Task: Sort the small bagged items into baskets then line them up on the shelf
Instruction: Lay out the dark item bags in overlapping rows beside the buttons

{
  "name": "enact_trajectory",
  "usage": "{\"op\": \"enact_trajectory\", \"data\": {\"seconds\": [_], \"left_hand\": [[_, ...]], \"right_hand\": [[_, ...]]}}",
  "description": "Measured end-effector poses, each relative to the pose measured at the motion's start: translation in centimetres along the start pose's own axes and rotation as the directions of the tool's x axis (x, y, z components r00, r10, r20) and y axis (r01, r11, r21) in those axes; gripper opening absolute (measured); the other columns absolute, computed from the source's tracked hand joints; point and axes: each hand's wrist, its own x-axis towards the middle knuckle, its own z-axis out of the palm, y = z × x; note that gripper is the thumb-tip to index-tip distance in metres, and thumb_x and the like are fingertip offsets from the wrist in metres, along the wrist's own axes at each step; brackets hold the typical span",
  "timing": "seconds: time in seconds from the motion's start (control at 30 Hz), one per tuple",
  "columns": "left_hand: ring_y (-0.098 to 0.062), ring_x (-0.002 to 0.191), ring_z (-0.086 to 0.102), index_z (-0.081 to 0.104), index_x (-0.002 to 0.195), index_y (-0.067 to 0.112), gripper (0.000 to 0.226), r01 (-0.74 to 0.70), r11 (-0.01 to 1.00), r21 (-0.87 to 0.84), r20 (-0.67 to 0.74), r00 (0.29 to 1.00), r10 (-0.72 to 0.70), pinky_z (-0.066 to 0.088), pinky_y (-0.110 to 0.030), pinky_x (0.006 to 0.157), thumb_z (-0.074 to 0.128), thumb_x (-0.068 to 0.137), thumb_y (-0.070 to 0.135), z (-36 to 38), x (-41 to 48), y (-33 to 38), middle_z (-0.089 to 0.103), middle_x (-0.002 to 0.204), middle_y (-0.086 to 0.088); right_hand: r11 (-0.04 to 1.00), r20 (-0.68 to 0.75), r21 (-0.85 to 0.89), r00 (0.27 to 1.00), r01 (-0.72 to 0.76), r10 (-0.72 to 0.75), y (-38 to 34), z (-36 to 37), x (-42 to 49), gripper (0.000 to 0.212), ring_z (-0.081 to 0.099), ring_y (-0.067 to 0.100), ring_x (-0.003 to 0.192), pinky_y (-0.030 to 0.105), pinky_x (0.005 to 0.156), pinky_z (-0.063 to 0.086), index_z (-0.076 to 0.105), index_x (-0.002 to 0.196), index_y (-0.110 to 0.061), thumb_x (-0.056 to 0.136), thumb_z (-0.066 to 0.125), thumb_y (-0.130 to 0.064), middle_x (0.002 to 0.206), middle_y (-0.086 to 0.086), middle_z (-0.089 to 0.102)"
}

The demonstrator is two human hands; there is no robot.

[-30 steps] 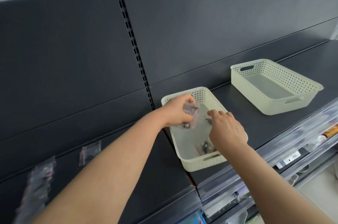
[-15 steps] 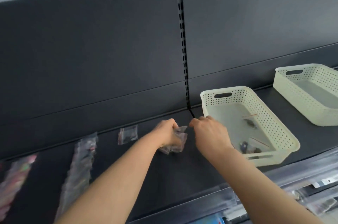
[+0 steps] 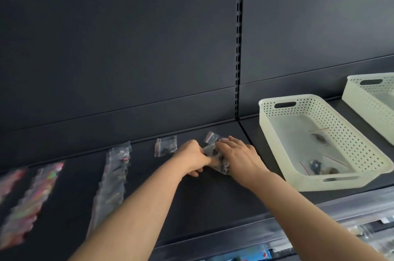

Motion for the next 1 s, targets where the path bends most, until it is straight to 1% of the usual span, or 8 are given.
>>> {"op": "enact_trajectory", "data": {"seconds": [0.13,0.3,0.4,0.53,0.63,0.73,0.87,1.0], "left_hand": [[-0.019,0.077,0.069,0.058,0.097,0.013,0.026,0.01,0.998,-0.069,-0.04,0.999,-0.013,0.061,-0.035,0.073,0.076,0.079,0.006,0.0,-0.4,-1.2,0.065,0.092,-0.005],[-0.022,0.091,0.067,0.055,0.101,0.026,0.028,-0.014,0.993,-0.118,-0.209,0.978,-0.011,0.059,-0.037,0.08,0.062,0.084,0.005,-1.3,0.0,-3.7,0.064,0.112,-0.007],[-0.019,0.094,0.065,0.058,0.087,0.033,0.022,-0.023,0.995,-0.095,-0.273,0.962,-0.003,0.055,-0.032,0.082,0.059,0.085,0.011,-2.0,-0.3,-4.8,0.068,0.106,-0.002],[-0.018,0.087,0.069,0.061,0.087,0.026,0.023,-0.024,0.987,-0.159,-0.292,0.956,-0.023,0.056,-0.034,0.082,0.053,0.089,0.004,-2.9,-0.5,-6.4,0.072,0.089,0.003],[-0.018,0.081,0.071,0.062,0.096,0.013,0.024,-0.089,0.965,-0.245,-0.302,0.953,0.011,0.058,-0.029,0.078,0.044,0.094,-0.003,-3.4,-0.6,-7.4,0.071,0.086,-0.002],[-0.007,0.073,0.065,0.06,0.1,0.014,0.023,-0.135,0.953,-0.269,-0.314,0.948,0.046,0.045,-0.011,0.058,0.044,0.097,-0.002,-4.2,-0.9,-7.7,0.07,0.091,-0.001],[-0.014,0.091,0.065,0.06,0.102,0.019,0.023,-0.173,0.945,-0.276,-0.308,0.948,0.083,0.045,-0.018,0.067,0.047,0.097,0.001,-5.6,-1.2,-8.2,0.071,0.1,-0.002],[-0.014,0.09,0.066,0.061,0.099,0.016,0.015,-0.166,0.913,-0.374,-0.321,0.946,0.041,0.052,-0.025,0.076,0.056,0.094,0.003,-6.6,-1.2,-9.5,0.071,0.095,-0.001]], "right_hand": [[0.997,0.051,0.008,0.996,-0.075,0.074,0.1,0.7,0.5,0.063,0.014,0.015,0.146,0.039,0.111,0.024,0.016,0.151,-0.022,0.096,0.046,-0.023,0.159,-0.006,0.015],[0.997,-0.006,-0.047,0.998,-0.055,0.055,-1.0,1.4,1.3,0.067,0.003,0.018,0.148,0.045,0.116,0.016,0.019,0.15,-0.025,0.091,0.046,-0.009,0.16,-0.003,0.008],[0.997,0.085,-0.045,0.995,0.062,-0.058,-2.4,2.1,2.2,0.066,-0.004,0.017,0.148,0.045,0.118,0.006,0.023,0.15,-0.033,0.091,0.04,-0.008,0.161,-0.003,0.003],[0.996,0.125,-0.084,0.991,-0.043,0.053,-2.0,2.3,3.0,0.057,-0.003,0.018,0.148,0.045,0.119,0.006,0.027,0.148,-0.034,0.095,0.036,-0.015,0.16,-0.006,0.01],[0.993,0.02,-0.094,0.997,-0.071,0.073,-2.5,2.0,3.1,0.055,-0.002,0.021,0.148,0.048,0.117,0.008,0.03,0.147,-0.027,0.095,0.038,-0.012,0.159,-0.002,0.013],[0.973,-0.085,0.231,0.996,0.021,-0.001,-5.3,1.8,4.0,0.055,0.025,0.022,0.142,0.032,0.112,0.024,0.038,0.144,-0.017,0.091,0.045,-0.007,0.153,0.005,0.032],[0.728,0.053,0.678,0.994,-0.102,0.091,-8.8,2.7,5.2,0.031,0.061,0.017,0.104,0.028,0.091,0.046,0.064,0.119,-0.014,0.091,0.059,-0.026,0.11,0.003,0.068],[0.461,0.089,0.867,0.969,-0.19,0.232,-9.5,3.8,5.4,0.007,0.066,0.011,0.069,0.032,0.072,0.057,0.069,0.078,-0.018,0.085,0.07,-0.02,0.072,-0.003,0.07]]}}
